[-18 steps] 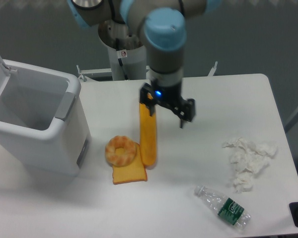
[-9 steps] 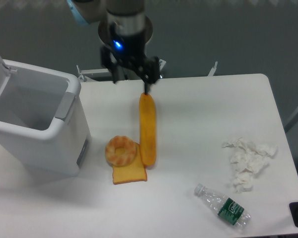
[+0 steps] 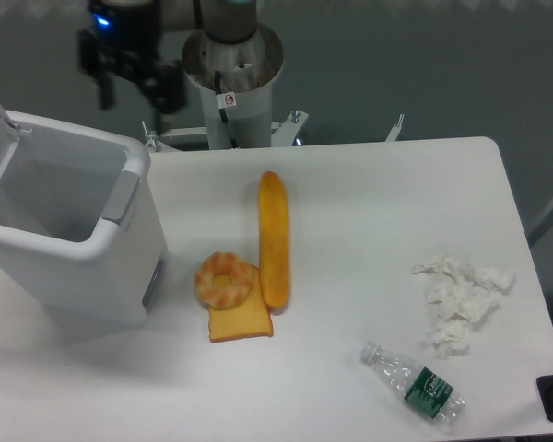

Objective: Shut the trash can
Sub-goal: 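Move the gripper behind the upright trash can lid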

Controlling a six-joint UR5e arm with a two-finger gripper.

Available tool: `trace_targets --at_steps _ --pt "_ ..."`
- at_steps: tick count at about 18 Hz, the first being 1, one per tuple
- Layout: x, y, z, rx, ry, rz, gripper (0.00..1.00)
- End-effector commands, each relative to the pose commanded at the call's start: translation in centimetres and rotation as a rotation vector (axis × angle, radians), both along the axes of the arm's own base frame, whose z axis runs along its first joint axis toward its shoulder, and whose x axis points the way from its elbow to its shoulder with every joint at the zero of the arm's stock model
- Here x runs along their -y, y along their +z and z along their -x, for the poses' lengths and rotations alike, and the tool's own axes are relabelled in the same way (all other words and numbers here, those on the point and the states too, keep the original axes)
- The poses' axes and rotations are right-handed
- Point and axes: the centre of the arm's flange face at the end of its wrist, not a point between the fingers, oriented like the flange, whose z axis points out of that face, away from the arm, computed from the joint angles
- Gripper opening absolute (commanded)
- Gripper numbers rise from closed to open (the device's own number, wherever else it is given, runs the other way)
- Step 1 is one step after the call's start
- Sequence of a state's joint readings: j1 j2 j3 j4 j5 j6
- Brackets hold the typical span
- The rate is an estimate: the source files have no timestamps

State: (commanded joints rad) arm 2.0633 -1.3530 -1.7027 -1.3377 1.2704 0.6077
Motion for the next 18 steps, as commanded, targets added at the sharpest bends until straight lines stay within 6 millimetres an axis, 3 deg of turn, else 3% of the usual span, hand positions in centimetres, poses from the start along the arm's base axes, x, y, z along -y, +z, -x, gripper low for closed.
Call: trace_targets --at_steps 10,18 --pt "-0.4 1.0 -4.5 0.11 -0.091 -0.067 1.0" --pt "-1.3 1.6 -6.0 0.154 -0.086 -0.139 1.0"
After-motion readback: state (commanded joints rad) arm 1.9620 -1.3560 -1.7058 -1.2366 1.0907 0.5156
